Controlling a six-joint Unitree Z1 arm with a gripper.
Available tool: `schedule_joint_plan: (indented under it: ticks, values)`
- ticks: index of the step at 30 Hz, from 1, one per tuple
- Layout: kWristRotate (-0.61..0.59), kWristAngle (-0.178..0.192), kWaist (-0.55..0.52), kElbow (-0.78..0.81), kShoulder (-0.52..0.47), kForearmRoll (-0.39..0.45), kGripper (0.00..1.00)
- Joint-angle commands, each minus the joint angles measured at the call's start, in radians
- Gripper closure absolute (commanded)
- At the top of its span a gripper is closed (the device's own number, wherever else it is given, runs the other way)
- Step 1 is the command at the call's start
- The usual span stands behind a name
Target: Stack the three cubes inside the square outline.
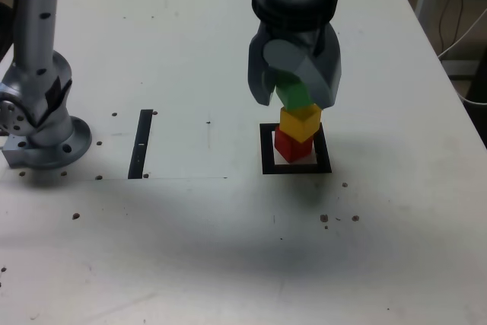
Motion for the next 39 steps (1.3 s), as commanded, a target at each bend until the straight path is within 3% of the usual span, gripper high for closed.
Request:
schedule_joint_plan:
  ticks: [1, 19, 24, 27, 34, 39]
  values:
    - [-0.003, 0.001, -0.003, 0.009, -0.003, -0.014, 0.61]
    - [-0.004, 0.011, 0.009, 0.069, 0.012, -0.093, 0.61]
    - [0.001, 0.006, 0.012, 0.068, 0.020, -0.094, 0.56]
    - [0.005, -0.005, 0.012, 0.072, 0.027, -0.094, 0.47]
    - [0.015, -0.033, 0.016, 0.106, 0.017, -0.083, 0.04]
    - [0.010, -0.034, 0.017, 0.111, 0.005, -0.082, 0.01]
